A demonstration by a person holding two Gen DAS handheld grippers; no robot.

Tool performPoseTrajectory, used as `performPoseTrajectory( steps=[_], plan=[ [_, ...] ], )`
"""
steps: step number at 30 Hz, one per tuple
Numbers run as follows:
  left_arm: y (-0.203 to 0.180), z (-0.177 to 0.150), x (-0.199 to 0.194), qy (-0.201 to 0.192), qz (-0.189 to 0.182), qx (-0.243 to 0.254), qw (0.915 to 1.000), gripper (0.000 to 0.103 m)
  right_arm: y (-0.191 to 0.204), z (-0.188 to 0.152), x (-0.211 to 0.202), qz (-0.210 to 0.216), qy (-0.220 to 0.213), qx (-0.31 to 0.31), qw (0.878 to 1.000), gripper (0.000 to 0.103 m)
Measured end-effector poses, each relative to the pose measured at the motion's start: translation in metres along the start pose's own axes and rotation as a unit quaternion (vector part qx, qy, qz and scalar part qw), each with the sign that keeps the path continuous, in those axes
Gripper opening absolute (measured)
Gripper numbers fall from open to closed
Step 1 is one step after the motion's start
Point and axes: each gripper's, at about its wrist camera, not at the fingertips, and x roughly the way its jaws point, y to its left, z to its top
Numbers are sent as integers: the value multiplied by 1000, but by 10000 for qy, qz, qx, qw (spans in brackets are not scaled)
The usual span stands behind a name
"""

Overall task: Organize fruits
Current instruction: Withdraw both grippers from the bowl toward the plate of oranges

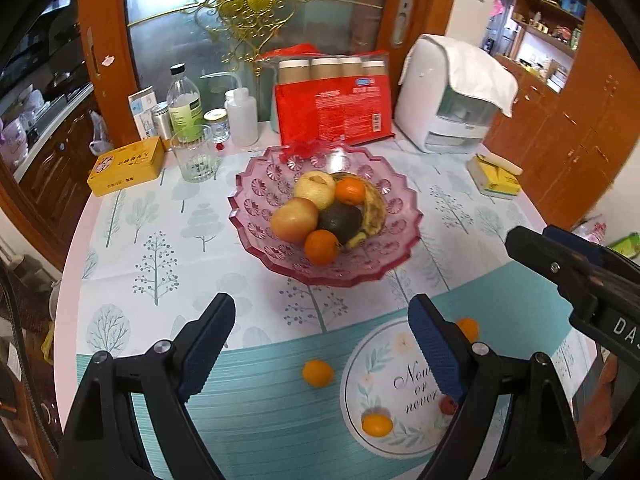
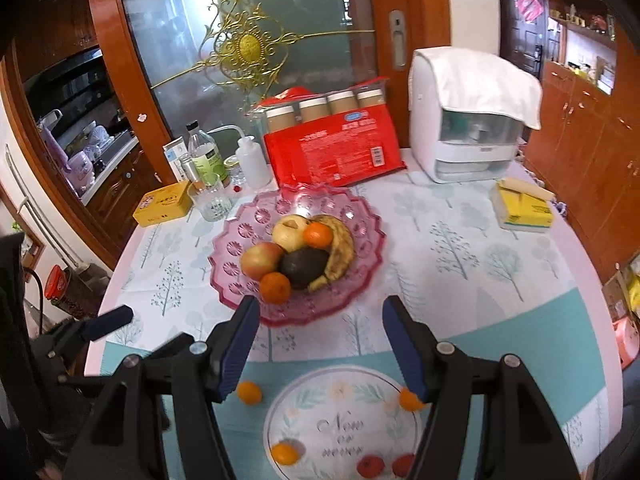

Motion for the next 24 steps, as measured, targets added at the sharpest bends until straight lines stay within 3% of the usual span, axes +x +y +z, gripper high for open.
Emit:
performPoseTrajectory(
  steps=[11, 18, 24],
  plan=[
    [-13, -33, 5, 164, -83, 516, 9985, 88, -37, -49, -24, -332, 67, 329, 9989, 64],
    [-18, -62, 36, 659, -129, 682, 9954, 88, -65, -82, -11, -663, 341, 495, 9960, 64],
    [-49, -82, 47, 837, -465, 958, 9908, 88, -82, -105, 5, -790, 501, 550, 9941, 64]
  ],
)
